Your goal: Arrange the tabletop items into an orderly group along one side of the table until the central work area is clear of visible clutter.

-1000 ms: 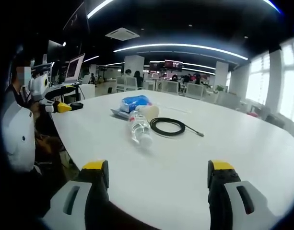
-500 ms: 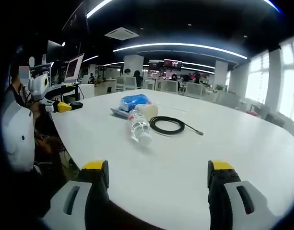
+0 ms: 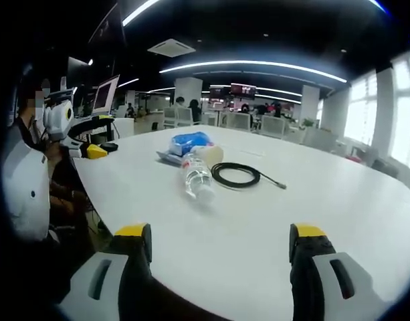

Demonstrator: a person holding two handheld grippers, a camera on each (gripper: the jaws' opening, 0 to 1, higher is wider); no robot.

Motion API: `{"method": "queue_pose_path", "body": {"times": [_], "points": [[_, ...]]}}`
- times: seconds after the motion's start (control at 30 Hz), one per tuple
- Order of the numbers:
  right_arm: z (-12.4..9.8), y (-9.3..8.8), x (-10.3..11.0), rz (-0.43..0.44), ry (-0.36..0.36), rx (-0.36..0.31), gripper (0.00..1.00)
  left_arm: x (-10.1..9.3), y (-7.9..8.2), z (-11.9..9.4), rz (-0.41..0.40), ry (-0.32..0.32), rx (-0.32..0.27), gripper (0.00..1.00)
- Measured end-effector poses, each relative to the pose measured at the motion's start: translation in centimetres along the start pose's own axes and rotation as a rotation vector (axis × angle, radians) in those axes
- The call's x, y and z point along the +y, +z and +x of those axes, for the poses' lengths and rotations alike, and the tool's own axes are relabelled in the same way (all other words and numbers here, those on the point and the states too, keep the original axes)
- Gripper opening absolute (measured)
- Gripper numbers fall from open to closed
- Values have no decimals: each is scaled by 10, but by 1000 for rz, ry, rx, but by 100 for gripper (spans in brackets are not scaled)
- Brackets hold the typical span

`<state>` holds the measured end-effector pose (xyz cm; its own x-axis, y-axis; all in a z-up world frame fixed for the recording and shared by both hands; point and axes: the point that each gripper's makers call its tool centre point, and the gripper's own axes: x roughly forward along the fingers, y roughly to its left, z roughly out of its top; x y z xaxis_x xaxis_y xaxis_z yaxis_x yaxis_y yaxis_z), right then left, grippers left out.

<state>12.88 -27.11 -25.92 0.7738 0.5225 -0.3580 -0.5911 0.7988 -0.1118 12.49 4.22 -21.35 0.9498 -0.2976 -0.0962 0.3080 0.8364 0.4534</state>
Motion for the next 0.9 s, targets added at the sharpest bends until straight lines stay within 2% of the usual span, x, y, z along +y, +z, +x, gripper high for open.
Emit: {"method": "queue_pose_path", "body": {"times": [0.13, 0.43, 0.53, 0.63, 0.73, 0.9], "points": [[-1, -1, -1, 4, -5, 2, 82, -7, 2, 7, 45, -14, 8, 84], [-2, -1, -1, 1, -2, 1, 82, -21, 10, 15, 110, -50, -15, 84], [-2, -1, -1, 1, -1, 2, 81, -25, 8, 18, 147, -57, 4, 84], [-3, -2, -1, 1, -1, 4, 81, -28, 10, 19, 145, -68, -3, 84], [-3, -3, -2, -1, -3, 6, 81, -32, 16, 20, 116, -86, -41, 84], [-4, -2, -2, -1, -3, 4, 81, -38, 20, 25, 165, -91, -47, 84]]}}
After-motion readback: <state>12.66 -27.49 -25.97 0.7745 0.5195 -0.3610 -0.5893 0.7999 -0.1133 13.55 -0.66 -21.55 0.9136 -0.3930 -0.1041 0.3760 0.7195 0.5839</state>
